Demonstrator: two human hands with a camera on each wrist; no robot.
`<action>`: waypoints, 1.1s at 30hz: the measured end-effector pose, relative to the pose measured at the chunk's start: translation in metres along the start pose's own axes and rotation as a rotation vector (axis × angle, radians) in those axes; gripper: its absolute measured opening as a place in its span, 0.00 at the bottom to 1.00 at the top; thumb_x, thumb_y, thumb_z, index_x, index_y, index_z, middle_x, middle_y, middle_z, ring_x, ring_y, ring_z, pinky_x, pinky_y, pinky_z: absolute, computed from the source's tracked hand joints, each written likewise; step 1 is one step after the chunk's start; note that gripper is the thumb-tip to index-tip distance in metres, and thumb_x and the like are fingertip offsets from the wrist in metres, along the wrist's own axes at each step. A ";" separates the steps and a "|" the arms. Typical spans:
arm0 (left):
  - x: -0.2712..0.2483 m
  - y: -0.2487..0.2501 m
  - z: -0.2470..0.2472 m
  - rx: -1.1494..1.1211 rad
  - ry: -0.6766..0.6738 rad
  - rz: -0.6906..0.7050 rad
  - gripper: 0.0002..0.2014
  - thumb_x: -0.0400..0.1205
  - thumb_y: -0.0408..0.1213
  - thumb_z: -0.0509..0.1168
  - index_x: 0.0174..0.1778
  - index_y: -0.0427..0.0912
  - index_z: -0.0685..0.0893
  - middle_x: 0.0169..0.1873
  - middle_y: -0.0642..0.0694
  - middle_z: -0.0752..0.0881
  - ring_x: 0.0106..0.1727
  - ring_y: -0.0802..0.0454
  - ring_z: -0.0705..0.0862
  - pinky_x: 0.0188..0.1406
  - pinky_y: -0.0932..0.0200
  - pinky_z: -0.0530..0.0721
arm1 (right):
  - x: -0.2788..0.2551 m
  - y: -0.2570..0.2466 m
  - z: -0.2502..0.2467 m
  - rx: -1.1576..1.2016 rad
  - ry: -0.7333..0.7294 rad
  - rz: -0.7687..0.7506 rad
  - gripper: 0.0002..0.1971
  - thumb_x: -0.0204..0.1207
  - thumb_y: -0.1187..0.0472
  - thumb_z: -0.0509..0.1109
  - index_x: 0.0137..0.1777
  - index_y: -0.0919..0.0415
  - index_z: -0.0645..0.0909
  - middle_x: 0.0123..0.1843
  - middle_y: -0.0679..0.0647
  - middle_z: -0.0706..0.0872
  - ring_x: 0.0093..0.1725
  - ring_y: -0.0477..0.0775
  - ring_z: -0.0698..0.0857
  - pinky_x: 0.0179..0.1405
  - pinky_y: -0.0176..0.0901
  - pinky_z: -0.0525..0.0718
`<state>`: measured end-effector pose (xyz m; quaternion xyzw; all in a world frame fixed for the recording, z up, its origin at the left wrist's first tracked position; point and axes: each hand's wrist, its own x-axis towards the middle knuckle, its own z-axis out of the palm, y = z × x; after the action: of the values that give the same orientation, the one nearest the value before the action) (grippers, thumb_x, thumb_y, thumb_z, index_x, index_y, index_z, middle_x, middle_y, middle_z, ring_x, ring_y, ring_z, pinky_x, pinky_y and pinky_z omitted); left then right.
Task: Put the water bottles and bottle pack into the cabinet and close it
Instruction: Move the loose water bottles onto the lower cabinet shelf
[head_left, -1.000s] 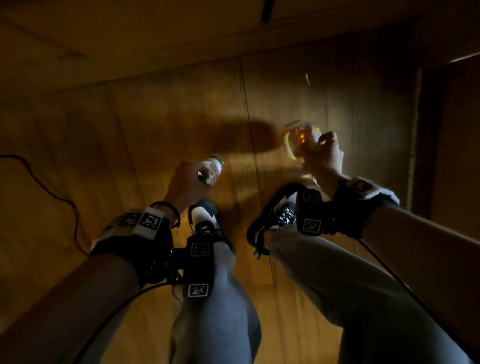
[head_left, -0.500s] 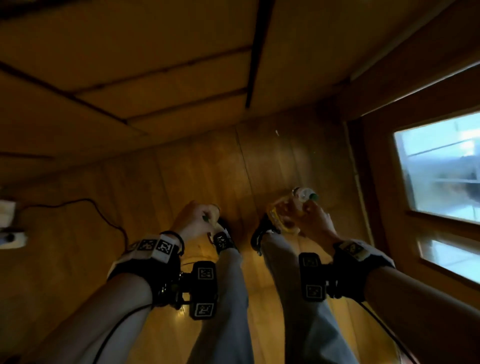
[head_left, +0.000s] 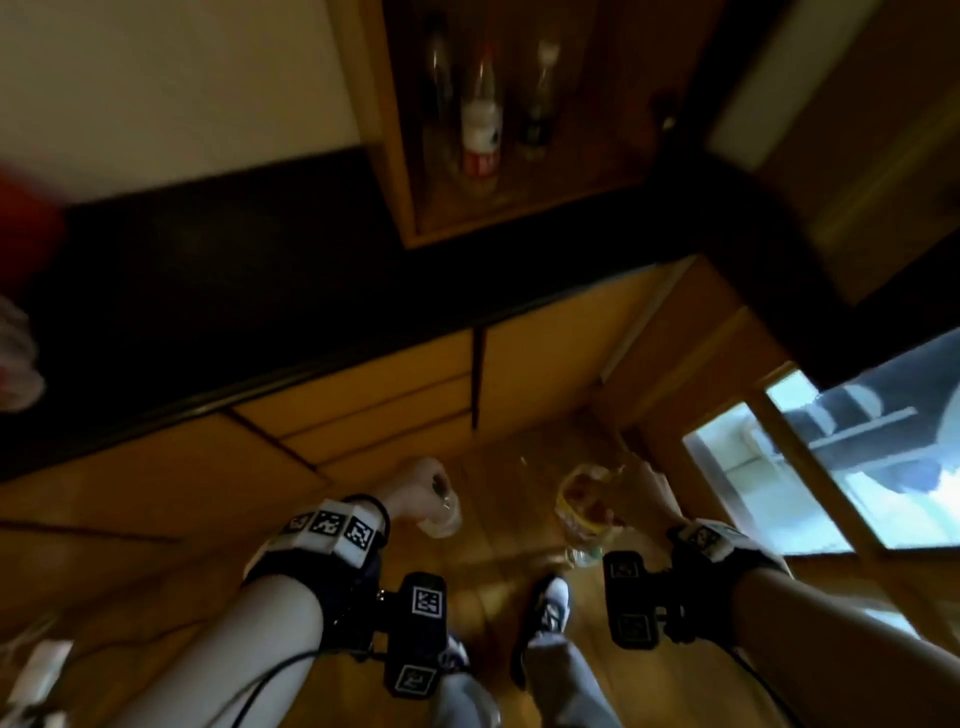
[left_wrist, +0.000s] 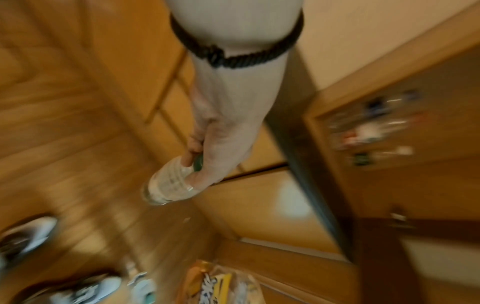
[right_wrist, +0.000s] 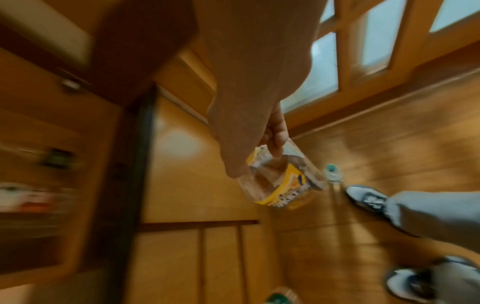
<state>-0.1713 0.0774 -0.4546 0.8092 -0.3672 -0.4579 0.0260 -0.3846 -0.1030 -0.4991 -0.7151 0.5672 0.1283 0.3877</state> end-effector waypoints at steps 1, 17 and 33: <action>0.003 -0.001 -0.010 -0.054 0.020 -0.007 0.16 0.76 0.35 0.71 0.60 0.42 0.80 0.59 0.44 0.81 0.52 0.53 0.78 0.39 0.64 0.76 | -0.006 -0.013 -0.012 0.009 0.027 -0.035 0.26 0.62 0.33 0.70 0.53 0.51 0.80 0.45 0.49 0.90 0.45 0.54 0.89 0.42 0.49 0.89; -0.041 0.155 -0.206 0.084 0.434 0.353 0.12 0.68 0.45 0.75 0.44 0.48 0.87 0.39 0.53 0.85 0.36 0.60 0.82 0.26 0.66 0.77 | -0.026 -0.165 -0.184 0.151 0.307 -0.332 0.23 0.69 0.46 0.73 0.61 0.54 0.75 0.48 0.54 0.85 0.45 0.54 0.84 0.46 0.48 0.85; 0.133 0.255 -0.327 -0.105 0.490 0.279 0.04 0.70 0.31 0.68 0.37 0.35 0.86 0.34 0.40 0.86 0.35 0.48 0.84 0.29 0.60 0.76 | 0.158 -0.253 -0.316 0.094 0.054 -0.280 0.11 0.72 0.57 0.73 0.43 0.65 0.79 0.33 0.51 0.81 0.30 0.49 0.82 0.38 0.44 0.87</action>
<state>-0.0270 -0.2868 -0.2649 0.8349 -0.4336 -0.2592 0.2185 -0.1842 -0.4228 -0.2831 -0.7716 0.4774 0.0272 0.4195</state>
